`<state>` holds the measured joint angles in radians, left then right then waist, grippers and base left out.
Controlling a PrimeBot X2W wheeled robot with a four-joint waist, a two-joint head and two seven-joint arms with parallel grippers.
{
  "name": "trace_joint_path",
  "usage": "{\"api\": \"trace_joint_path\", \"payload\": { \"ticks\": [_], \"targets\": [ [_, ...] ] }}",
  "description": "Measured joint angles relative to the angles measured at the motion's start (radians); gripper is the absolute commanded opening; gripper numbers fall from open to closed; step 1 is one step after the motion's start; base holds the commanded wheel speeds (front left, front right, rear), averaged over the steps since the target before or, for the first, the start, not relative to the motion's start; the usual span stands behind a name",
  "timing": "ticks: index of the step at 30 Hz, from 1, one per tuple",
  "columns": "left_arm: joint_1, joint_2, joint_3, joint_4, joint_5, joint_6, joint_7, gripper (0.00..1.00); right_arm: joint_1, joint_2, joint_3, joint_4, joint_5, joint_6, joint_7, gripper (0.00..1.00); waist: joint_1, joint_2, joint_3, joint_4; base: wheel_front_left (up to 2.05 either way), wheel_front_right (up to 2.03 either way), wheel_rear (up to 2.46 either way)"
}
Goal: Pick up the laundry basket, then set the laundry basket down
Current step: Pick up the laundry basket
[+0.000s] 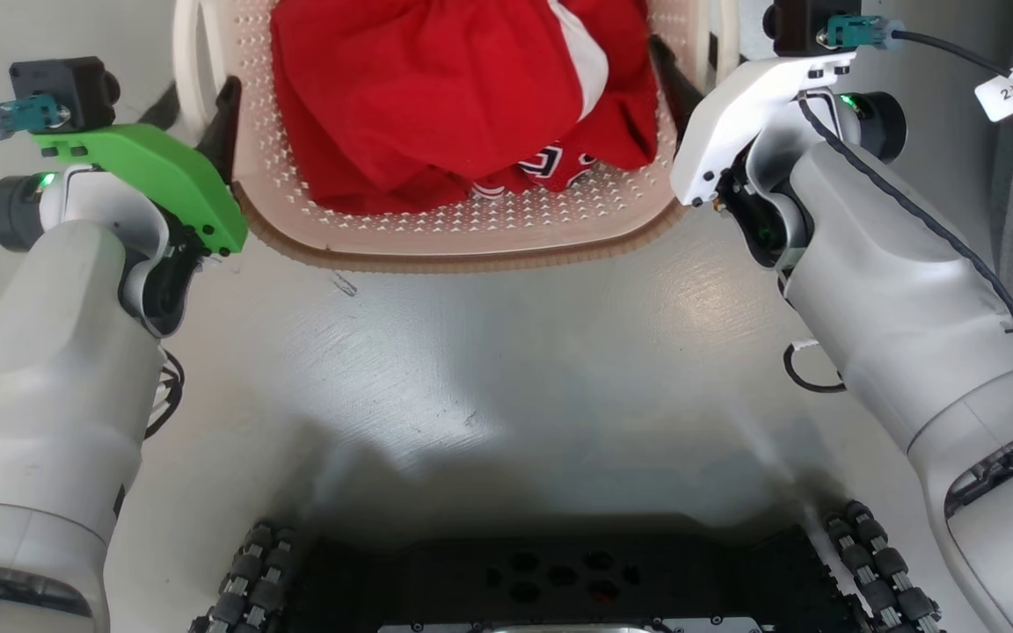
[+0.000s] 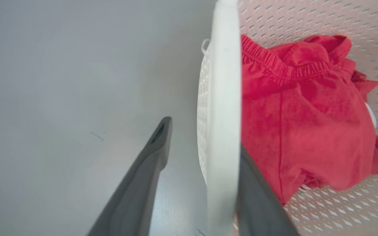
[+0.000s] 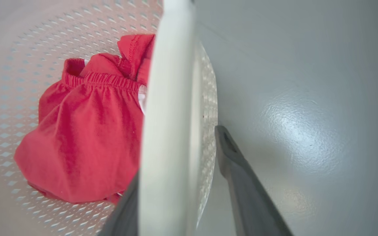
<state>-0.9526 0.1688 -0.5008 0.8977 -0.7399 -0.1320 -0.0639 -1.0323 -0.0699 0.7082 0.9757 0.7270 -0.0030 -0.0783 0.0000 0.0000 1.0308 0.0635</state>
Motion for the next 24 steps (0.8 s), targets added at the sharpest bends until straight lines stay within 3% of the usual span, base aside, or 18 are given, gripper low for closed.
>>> {"api": "trace_joint_path", "payload": {
  "ticks": [4,24],
  "targets": [
    [-0.005,-0.016,-0.017,0.004,-0.015,-0.005,-0.009,0.00,-0.015,0.012,0.010,0.005,0.016,-0.021,-0.002,0.00,0.0000,0.0000,-0.001,0.000,0.00,0.00,0.00],
    [0.001,-0.033,-0.081,0.069,-0.069,-0.005,-0.053,0.00,0.006,0.009,0.070,0.053,0.086,-0.012,-0.046,0.00,0.0000,0.0000,-0.086,0.002,0.00,0.00,0.00]
  ]
}}
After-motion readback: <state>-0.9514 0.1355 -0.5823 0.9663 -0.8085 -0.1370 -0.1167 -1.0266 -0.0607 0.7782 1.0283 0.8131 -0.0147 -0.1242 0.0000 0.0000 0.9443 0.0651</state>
